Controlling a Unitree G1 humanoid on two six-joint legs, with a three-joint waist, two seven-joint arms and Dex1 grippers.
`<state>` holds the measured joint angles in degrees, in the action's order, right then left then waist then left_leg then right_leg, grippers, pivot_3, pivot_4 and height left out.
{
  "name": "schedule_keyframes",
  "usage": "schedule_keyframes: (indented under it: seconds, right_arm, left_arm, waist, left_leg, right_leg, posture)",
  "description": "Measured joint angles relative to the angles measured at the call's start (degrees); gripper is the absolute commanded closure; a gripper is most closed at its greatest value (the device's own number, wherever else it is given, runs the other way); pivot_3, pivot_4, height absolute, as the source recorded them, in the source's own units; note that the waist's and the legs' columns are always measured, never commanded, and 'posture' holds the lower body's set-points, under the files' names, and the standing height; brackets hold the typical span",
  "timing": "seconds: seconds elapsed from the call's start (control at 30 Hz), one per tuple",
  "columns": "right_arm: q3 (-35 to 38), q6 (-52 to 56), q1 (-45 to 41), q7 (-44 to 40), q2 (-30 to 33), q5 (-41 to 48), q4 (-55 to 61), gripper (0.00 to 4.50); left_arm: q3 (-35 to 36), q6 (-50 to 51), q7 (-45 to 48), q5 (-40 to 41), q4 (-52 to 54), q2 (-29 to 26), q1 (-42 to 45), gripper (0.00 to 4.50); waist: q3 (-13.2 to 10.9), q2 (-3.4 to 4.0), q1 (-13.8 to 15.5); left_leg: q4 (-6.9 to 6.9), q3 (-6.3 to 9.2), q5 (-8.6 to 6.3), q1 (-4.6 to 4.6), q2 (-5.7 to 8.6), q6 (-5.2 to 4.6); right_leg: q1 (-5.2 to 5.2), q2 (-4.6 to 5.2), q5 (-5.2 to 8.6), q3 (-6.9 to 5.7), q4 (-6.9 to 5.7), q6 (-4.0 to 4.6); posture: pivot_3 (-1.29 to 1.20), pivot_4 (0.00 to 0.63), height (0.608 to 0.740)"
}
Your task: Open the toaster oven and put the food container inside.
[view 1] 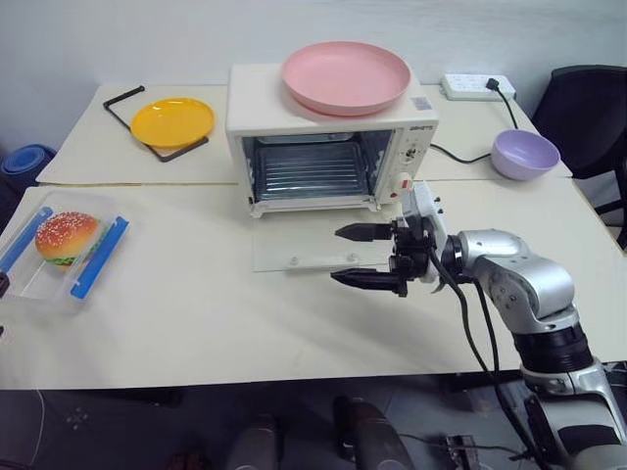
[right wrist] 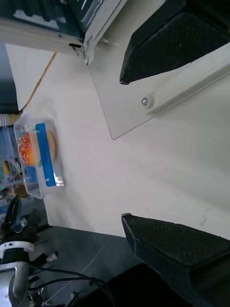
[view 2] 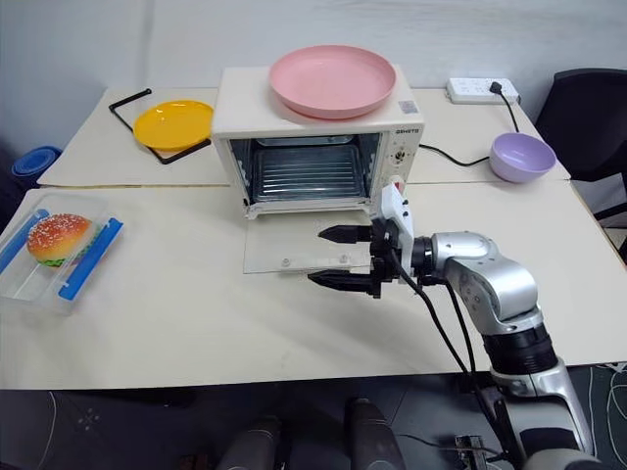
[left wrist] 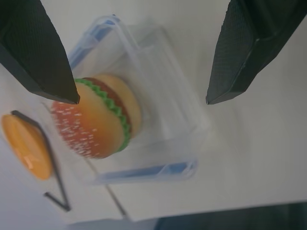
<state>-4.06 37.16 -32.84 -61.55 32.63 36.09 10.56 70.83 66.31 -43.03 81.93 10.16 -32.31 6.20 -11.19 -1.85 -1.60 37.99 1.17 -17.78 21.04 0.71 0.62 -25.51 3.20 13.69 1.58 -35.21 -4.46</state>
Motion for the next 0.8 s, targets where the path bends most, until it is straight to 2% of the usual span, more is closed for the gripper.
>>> schedule_keyframes:
  seconds: [0.23, 0.37, 0.6, 0.8]
  right_arm:
    - [3.2, 2.7, 2.8, 3.9, 0.7, 2.6, 6.1, 0.00]
    - [4.5, 3.4, 4.7, 6.0, 0.7, 3.8, 8.4, 0.00]
    - [4.6, 3.5, 5.5, 8.4, 0.7, 4.5, 9.7, 0.00]
    - [4.7, 3.4, 5.8, 8.5, 2.1, 5.0, 9.7, 0.00]
  left_arm:
    - [-8.5, -3.9, -5.9, 0.2, -9.8, -6.1, 6.0, 0.02]
    - [-11.8, -5.6, -9.2, -0.2, -15.0, -6.8, 9.4, 0.02]
    - [-13.5, -8.7, -15.5, -0.3, -17.9, -6.8, 11.7, 2.11]
    - [-14.0, -10.3, -17.0, -0.6, -20.0, -7.2, 12.8, 4.03]
  waist:
    - [0.0, -0.08, 0.4]
    - [0.1, -0.09, 0.3]
    - [0.1, -0.10, 0.1]
    - [0.1, -0.11, 0.2]
  left_leg:
    - [0.00, 0.00, 0.01, 0.00, -0.01, 0.04]
    - [-0.03, -0.01, -0.02, 0.05, 0.00, 0.03]
    - [-0.05, -0.03, -0.05, 0.03, -0.06, 0.07]
    - [-0.04, -0.02, -0.04, 0.04, -0.04, 0.06]
  right_leg:
    - [0.01, -0.01, 0.01, -0.05, 0.02, 0.04]
    - [0.00, 0.00, 0.00, -0.04, 0.12, 0.02]
    - [-0.02, -0.04, 0.00, -0.03, 0.12, 0.02]
    - [0.00, -0.02, 0.00, -0.05, 0.13, 0.02]
  posture:
    - [0.00, 0.150, 0.740]
    - [0.00, 0.150, 0.740]
    - [0.00, 0.150, 0.740]
    - [0.00, 0.150, 0.740]
